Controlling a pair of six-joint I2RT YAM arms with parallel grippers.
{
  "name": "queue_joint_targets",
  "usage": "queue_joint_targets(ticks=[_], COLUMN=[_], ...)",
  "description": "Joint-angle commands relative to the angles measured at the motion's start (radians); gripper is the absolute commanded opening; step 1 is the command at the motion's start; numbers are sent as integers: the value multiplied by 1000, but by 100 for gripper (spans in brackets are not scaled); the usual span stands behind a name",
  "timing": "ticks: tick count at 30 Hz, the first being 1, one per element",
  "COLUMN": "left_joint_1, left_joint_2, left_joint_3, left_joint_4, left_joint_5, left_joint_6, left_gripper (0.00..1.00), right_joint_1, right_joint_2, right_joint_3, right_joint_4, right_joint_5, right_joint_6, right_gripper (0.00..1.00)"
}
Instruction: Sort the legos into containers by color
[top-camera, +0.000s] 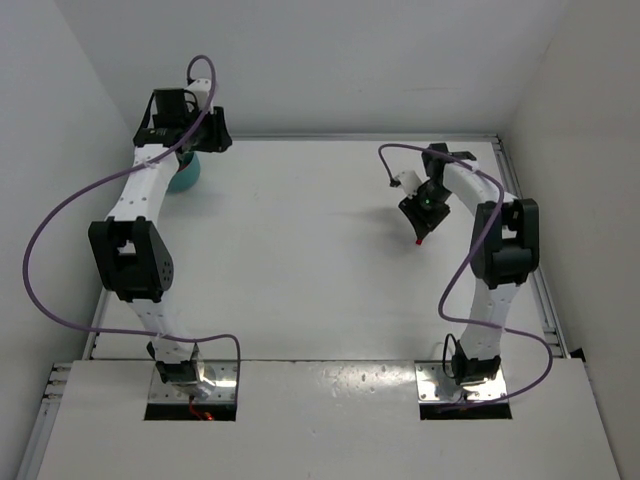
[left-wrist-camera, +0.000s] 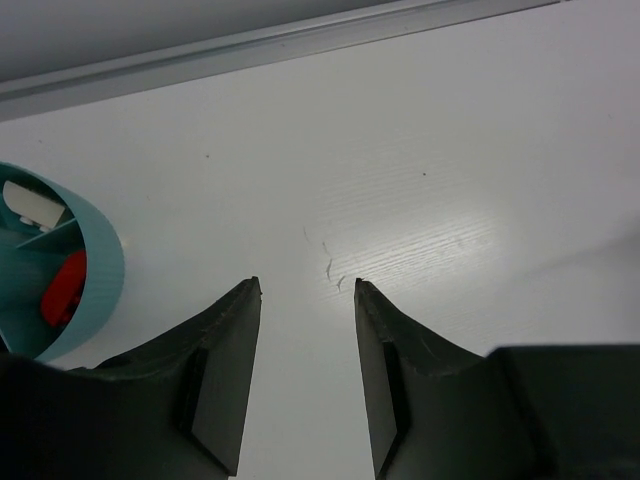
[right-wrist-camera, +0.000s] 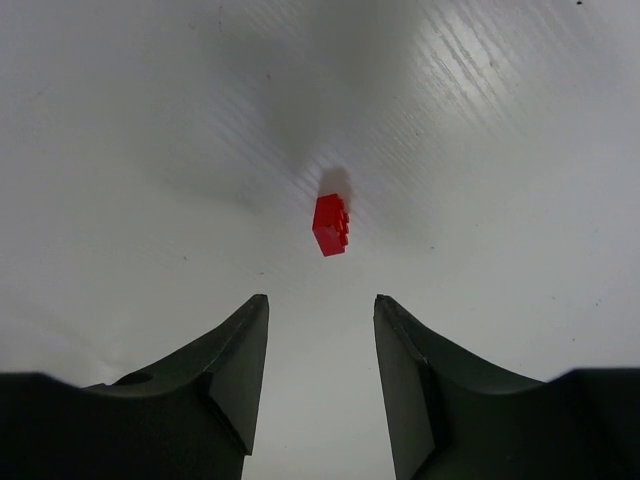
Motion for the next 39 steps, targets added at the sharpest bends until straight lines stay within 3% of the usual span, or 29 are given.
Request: queue_joint_targets(ticks=[1, 32, 39], left_joint_1=[5, 5, 5], left_joint_2=[-20, 27, 36], left_joint_3=[-6, 3, 3], left_joint_4=[30, 21, 21], left_joint_5=[40, 60, 69], left_joint_6=[-5, -65, -83], left_gripper=[48, 49, 49], right_joint_1=[-4, 5, 5], right_joint_2=[18, 141, 141], right_joint_3=[22, 93, 73], right_joint_4=[20, 20, 20], right_joint_5=[-21, -21, -12], right_joint_6=[-23, -32, -32], right_gripper=[47, 37, 27])
